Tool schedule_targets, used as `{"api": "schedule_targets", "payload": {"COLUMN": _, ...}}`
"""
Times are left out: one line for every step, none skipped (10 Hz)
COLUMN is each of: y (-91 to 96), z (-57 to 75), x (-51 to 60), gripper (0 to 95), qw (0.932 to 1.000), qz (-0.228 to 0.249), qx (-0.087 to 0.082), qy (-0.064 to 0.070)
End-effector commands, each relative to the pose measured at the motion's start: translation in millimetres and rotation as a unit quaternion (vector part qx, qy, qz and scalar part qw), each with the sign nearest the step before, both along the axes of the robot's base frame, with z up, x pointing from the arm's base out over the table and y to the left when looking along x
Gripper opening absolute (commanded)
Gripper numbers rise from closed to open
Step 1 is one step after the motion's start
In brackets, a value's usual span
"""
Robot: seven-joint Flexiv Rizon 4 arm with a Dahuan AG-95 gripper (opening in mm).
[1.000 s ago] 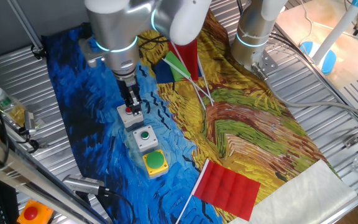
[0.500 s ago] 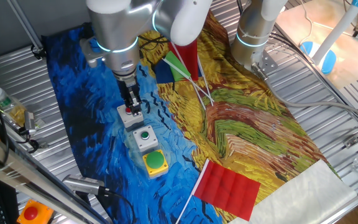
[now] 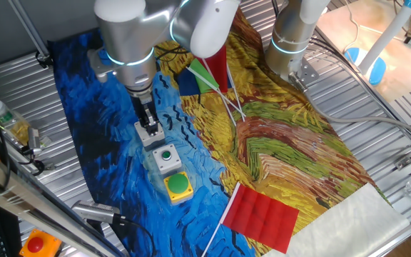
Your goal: Press three buttons from left to right in sequence
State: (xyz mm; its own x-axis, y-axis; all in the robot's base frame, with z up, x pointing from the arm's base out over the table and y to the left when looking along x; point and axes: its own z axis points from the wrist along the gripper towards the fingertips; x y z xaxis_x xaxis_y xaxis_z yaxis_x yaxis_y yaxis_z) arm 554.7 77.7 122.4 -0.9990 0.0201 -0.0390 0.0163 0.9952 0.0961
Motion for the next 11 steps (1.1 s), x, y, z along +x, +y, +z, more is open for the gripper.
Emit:
{"api": "schedule_targets", "payload": {"y": -1.3, "z": -3.1, "x": 1.4, "gripper": 38.0, "qw": 1.0000, "qz": 0.002, "qx": 0.000, "qy": -0.001}}
{"api": "schedule_targets", "payload": {"y": -1.9, "z": -4.6, "x": 2.0, "gripper": 38.0, "qw": 1.0000, "qz": 0.003, "qx": 0.001, "qy": -0.001}}
{"api": "schedule_targets", "payload": {"y": -2.3, "z": -5.7, "x": 2.4, "gripper": 38.0, "qw": 1.0000, "qz": 0.003, "qx": 0.002, "qy": -0.001}}
{"api": "schedule_targets", "payload": {"y": -3.0, "z": -7.4, "x": 3.1, "gripper": 38.0, "qw": 1.0000, "qz": 0.004, "qx": 0.002, "qy": -0.001}}
{"api": "schedule_targets", "payload": {"y": -3.9, "z": -9.8, "x": 3.9, "gripper": 38.0, "qw": 1.0000, "qz": 0.004, "qx": 0.002, "qy": -0.001}}
{"api": "schedule_targets", "payload": {"y": -4.0, "z": -10.0, "x": 4.1, "gripper": 38.0, "qw": 1.0000, "qz": 0.004, "qx": 0.003, "qy": -0.002}}
{"api": "schedule_targets", "payload": {"y": -4.2, "z": -10.7, "x": 4.7, "gripper": 38.0, "qw": 1.0000, "qz": 0.002, "qx": 0.004, "qy": -0.002}}
{"api": "schedule_targets", "payload": {"y": -4.2, "z": -10.7, "x": 5.9, "gripper": 38.0, "qw": 1.0000, "qz": 0.002, "qx": 0.004, "qy": -0.001}}
{"api": "schedule_targets", "payload": {"y": -4.1, "z": -10.2, "x": 7.8, "gripper": 38.0, "qw": 1.0000, "qz": 0.002, "qx": 0.004, "qy": -0.001}}
{"api": "schedule_targets", "payload": {"y": -3.7, "z": -9.1, "x": 11.7, "gripper": 38.0, "qw": 1.0000, "qz": 0.001, "qx": 0.004, "qy": 0.000}}
{"api": "schedule_targets", "payload": {"y": -3.3, "z": -8.3, "x": 14.6, "gripper": 38.0, "qw": 1.0000, "qz": 0.002, "qx": 0.004, "qy": 0.001}}
